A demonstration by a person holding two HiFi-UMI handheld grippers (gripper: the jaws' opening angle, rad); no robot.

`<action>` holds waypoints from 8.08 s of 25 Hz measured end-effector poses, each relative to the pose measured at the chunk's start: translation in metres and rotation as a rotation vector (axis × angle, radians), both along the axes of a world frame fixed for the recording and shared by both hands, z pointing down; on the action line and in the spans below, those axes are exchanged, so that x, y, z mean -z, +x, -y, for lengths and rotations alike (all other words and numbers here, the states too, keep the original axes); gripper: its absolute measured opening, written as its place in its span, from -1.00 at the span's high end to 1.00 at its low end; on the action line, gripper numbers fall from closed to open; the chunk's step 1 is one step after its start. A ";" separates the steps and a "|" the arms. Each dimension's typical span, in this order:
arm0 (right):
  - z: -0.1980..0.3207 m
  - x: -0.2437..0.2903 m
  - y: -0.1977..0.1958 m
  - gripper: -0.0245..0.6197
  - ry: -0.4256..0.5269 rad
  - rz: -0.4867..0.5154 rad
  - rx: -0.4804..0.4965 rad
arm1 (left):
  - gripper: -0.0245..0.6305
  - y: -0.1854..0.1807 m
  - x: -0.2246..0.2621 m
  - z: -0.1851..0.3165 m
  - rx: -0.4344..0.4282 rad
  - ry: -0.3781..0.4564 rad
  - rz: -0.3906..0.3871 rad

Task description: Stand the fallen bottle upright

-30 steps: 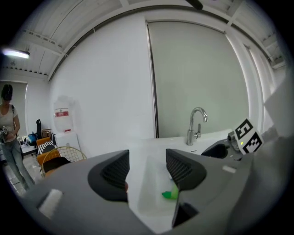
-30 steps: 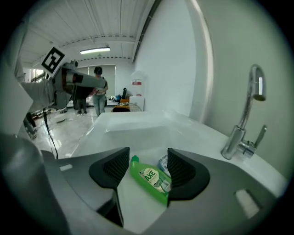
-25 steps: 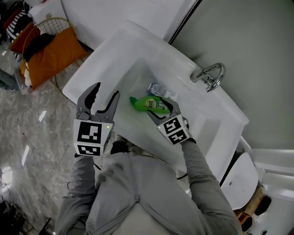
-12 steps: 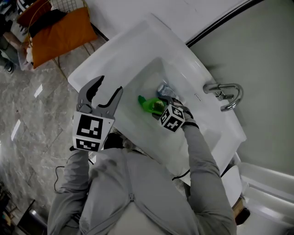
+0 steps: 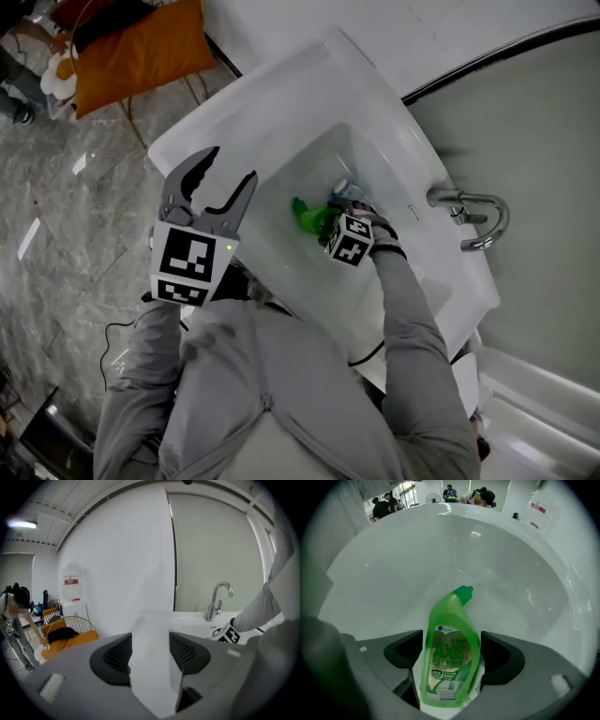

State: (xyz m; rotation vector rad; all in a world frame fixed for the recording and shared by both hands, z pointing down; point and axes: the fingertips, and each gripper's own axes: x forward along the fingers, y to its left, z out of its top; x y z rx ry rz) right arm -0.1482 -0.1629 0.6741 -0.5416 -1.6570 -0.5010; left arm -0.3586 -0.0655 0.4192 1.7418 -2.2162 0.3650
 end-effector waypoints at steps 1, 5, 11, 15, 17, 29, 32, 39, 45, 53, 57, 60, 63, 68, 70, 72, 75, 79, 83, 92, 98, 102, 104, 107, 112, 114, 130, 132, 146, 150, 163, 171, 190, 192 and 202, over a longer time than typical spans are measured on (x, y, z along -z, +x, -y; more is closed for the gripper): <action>0.000 -0.003 0.001 -0.22 0.000 -0.014 0.014 | 0.11 0.000 -0.001 0.000 0.001 -0.002 0.000; 0.000 -0.017 0.008 -0.27 0.001 -0.096 0.064 | 0.11 -0.002 -0.003 0.001 0.003 -0.007 0.000; -0.002 -0.029 0.010 -0.38 -0.026 -0.184 0.097 | 0.10 -0.006 -0.005 0.003 0.014 -0.015 0.004; -0.001 -0.032 0.009 -0.40 -0.039 -0.175 0.099 | 0.11 -0.007 -0.007 0.004 0.021 -0.022 0.006; -0.002 -0.033 0.009 -0.40 -0.039 -0.168 0.100 | 0.11 -0.006 -0.009 0.006 0.019 -0.026 0.005; -0.002 -0.031 0.007 -0.40 -0.055 -0.138 0.097 | 0.10 0.006 -0.012 0.015 -0.010 -0.039 0.002; -0.001 -0.031 0.007 -0.42 -0.052 -0.130 0.092 | 0.11 0.008 -0.012 0.017 -0.012 -0.040 0.003; -0.001 -0.028 0.008 -0.41 -0.034 -0.107 0.084 | 0.11 0.011 -0.011 0.017 -0.014 -0.041 0.007; 0.000 -0.012 -0.002 -0.41 -0.032 -0.008 0.001 | 0.10 0.018 -0.006 0.021 -0.037 -0.030 0.011; -0.001 0.017 -0.008 -0.41 -0.054 0.131 -0.131 | 0.11 0.029 0.001 0.031 -0.079 -0.011 0.012; -0.002 0.028 -0.005 -0.41 -0.053 0.176 -0.178 | 0.11 0.036 0.006 0.034 -0.100 -0.007 0.017; -0.002 0.039 0.000 -0.41 -0.049 0.222 -0.238 | 0.11 0.043 0.011 0.039 -0.125 -0.001 0.020; -0.001 0.049 0.007 -0.41 -0.044 0.279 -0.333 | 0.11 0.052 0.017 0.047 -0.170 0.009 0.026; 0.007 0.070 0.023 -0.41 -0.022 0.390 -0.488 | 0.11 0.076 0.026 0.063 -0.262 0.027 0.041; 0.010 0.077 0.032 -0.41 -0.023 0.433 -0.555 | 0.11 0.086 0.027 0.067 -0.288 0.029 0.043; 0.013 0.083 0.042 -0.41 -0.023 0.471 -0.625 | 0.10 0.098 0.029 0.072 -0.321 0.033 0.046; 0.018 0.090 0.060 -0.40 -0.014 0.514 -0.725 | 0.11 0.115 0.033 0.081 -0.372 0.043 0.053; 0.021 0.095 0.083 -0.40 0.000 0.556 -0.835 | 0.10 0.134 0.039 0.089 -0.433 0.051 0.062; 0.020 0.101 0.103 -0.40 0.021 0.581 -0.904 | 0.10 0.153 0.041 0.095 -0.486 0.055 0.070; 0.043 0.137 0.160 -0.40 0.125 0.682 -1.072 | 0.11 0.197 0.048 0.107 -0.595 0.073 0.079; 0.080 0.196 0.222 -0.40 0.285 0.762 -1.165 | 0.10 0.217 0.050 0.112 -0.635 0.084 0.076; 0.104 0.225 0.279 -0.40 0.395 0.761 -1.228 | 0.11 0.228 0.049 0.113 -0.653 0.086 0.069; 0.114 0.237 0.309 -0.40 0.447 0.751 -1.267 | 0.10 0.232 0.049 0.113 -0.658 0.087 0.067; 0.126 0.251 0.352 -0.40 0.513 0.756 -1.350 | 0.11 0.234 0.048 0.115 -0.659 0.088 0.066; 0.137 0.261 0.415 -0.40 0.574 0.758 -1.498 | 0.10 0.238 0.049 0.118 -0.660 0.084 0.073; 0.139 0.260 0.434 -0.40 0.589 0.757 -1.546 | 0.10 0.239 0.048 0.120 -0.660 0.081 0.078; 0.139 0.242 0.500 -0.40 0.560 0.889 -1.808 | 0.11 0.261 0.042 0.149 -0.701 0.059 0.102; 0.139 0.242 0.500 -0.41 0.562 0.897 -1.808 | 0.10 0.263 0.040 0.152 -0.706 0.055 0.102; 0.140 0.241 0.506 -0.41 0.605 0.959 -1.845 | 0.11 0.262 0.038 0.155 -0.708 0.064 0.087; 0.139 0.243 0.505 -0.41 0.614 0.966 -1.850 | 0.11 0.260 0.042 0.153 -0.709 0.076 0.074; 0.109 0.277 0.505 -0.41 0.731 1.061 -1.865 | 0.10 0.252 0.037 0.144 -0.717 0.076 0.059; 0.058 0.282 0.463 -0.41 0.711 1.125 -1.817 | 0.10 0.238 0.001 0.148 -0.733 -0.040 0.140; -0.027 0.234 0.347 -0.41 0.552 1.053 -1.732 | -0.01 0.271 -0.207 0.195 -1.225 -0.559 0.962; -0.031 0.231 0.345 -0.41 0.547 1.051 -1.749 | -0.03 0.270 -0.222 0.199 -1.253 -0.597 0.976; -0.041 0.238 0.344 -0.41 0.551 1.078 -1.797 | -0.12 0.262 -0.273 0.206 -1.304 -0.815 1.004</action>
